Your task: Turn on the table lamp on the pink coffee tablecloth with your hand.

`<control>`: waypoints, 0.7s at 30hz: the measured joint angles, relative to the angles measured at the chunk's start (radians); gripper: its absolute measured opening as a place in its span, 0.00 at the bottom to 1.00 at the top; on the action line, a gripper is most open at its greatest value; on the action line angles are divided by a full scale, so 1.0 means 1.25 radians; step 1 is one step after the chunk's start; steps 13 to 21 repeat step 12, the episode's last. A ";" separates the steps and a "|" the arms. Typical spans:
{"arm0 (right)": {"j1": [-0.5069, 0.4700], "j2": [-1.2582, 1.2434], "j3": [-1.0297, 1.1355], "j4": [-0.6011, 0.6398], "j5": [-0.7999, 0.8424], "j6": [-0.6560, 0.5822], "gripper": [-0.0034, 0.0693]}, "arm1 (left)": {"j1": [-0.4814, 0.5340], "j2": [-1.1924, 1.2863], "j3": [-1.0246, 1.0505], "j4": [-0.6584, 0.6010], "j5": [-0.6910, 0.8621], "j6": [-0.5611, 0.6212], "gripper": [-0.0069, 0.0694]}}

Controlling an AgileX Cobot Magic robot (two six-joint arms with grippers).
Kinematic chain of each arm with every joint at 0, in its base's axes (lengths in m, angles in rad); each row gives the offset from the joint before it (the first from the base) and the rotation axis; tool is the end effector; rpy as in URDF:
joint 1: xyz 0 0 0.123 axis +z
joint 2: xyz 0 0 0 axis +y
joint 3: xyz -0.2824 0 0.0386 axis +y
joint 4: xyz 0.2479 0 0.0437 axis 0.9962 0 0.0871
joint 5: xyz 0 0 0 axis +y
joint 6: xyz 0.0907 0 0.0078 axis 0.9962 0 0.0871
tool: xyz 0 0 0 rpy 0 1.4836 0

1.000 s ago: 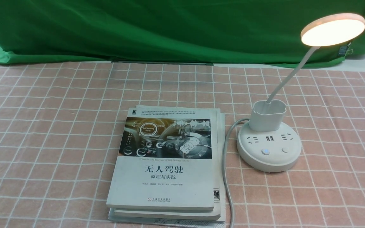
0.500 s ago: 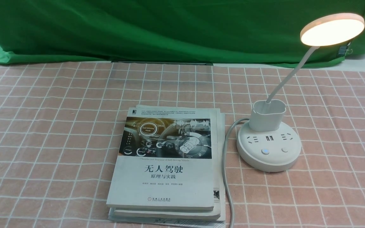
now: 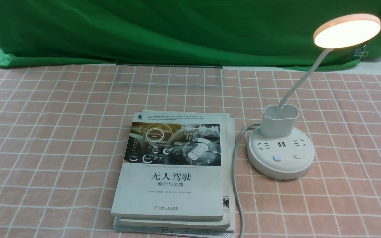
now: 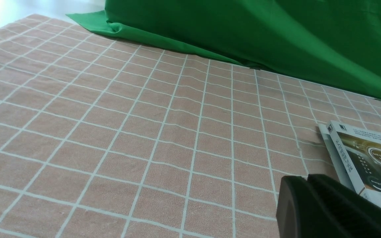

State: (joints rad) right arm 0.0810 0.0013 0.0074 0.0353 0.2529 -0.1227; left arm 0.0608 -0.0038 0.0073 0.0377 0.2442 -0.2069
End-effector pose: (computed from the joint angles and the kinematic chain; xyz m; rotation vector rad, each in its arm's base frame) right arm 0.0553 0.0053 0.1876 -0.1542 1.7382 0.0022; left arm 0.0552 0.0042 0.1887 -0.2063 1.7193 -0.0728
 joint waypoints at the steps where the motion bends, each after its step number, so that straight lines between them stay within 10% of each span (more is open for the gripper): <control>1: 0.000 0.000 0.000 0.000 0.000 0.000 0.11 | 0.000 0.000 0.000 0.000 0.000 0.000 0.12; 21: 0.000 0.000 0.000 0.000 0.000 0.000 0.14 | 0.000 0.000 0.000 0.000 0.000 0.000 0.12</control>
